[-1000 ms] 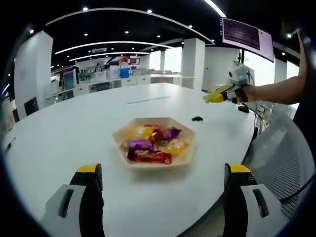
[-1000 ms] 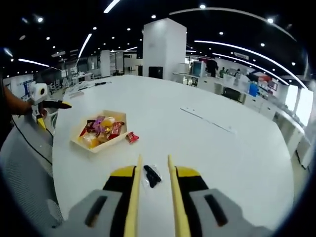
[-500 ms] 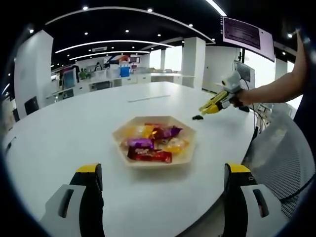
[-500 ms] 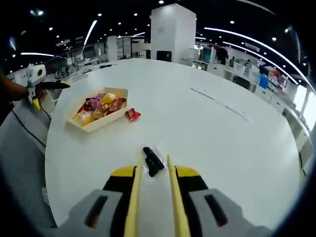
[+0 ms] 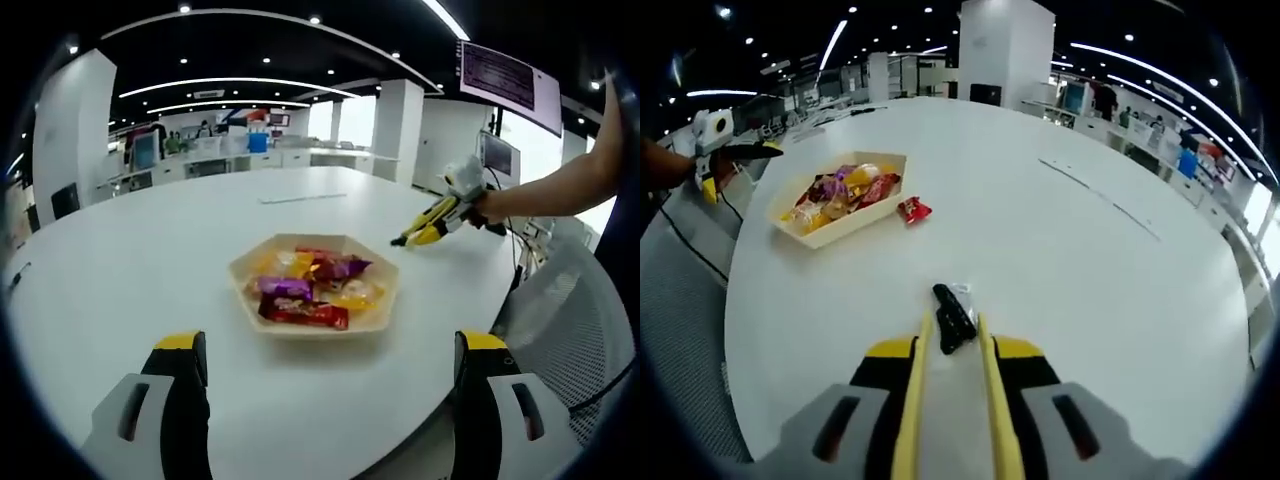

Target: Place the target food into the container with the food tongs after gripping and lifting it, then release it inside without dropping or visibly crushing the food.

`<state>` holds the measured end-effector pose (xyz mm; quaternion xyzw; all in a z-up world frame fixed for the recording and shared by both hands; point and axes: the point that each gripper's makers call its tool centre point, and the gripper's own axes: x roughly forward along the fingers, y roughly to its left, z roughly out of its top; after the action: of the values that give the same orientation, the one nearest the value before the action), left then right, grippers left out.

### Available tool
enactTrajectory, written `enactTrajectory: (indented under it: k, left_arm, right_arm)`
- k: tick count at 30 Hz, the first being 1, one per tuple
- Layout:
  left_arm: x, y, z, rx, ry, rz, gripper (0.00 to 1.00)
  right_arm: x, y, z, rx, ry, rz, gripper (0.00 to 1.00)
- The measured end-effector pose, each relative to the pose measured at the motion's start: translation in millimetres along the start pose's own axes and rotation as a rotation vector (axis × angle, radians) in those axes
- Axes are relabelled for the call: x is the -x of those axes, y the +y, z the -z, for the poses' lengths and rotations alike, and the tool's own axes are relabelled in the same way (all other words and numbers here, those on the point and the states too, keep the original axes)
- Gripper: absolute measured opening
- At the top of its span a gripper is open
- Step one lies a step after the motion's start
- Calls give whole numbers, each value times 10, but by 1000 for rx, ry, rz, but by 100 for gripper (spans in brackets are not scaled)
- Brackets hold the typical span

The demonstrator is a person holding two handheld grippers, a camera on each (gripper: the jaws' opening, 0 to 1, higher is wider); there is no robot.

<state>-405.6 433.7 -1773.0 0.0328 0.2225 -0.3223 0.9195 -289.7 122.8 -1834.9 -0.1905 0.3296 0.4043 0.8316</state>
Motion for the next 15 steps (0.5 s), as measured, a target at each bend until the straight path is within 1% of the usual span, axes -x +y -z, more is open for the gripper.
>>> enactTrajectory:
  k: [1,4,7,10,15]
  left_arm:
    - [0,4,2,4,1,-2,100]
    - [2,23,15,8,6,-11,100]
    - [-4,14,21,-2,9,-8,100]
    - [-5,6,22,-2,13,-4,100]
    - [-7,0,26,-6,15,-3,100]
  right_arm:
    - [0,7,-11,-7,-2,-1,26]
    - [7,4,-15,-36,25,14,25]
    - [19,-8,-12,-55,35,26,24]
    - [29,-27,0,-53,40,42,24]
    - [47,-18,19,-83,49,38,24]
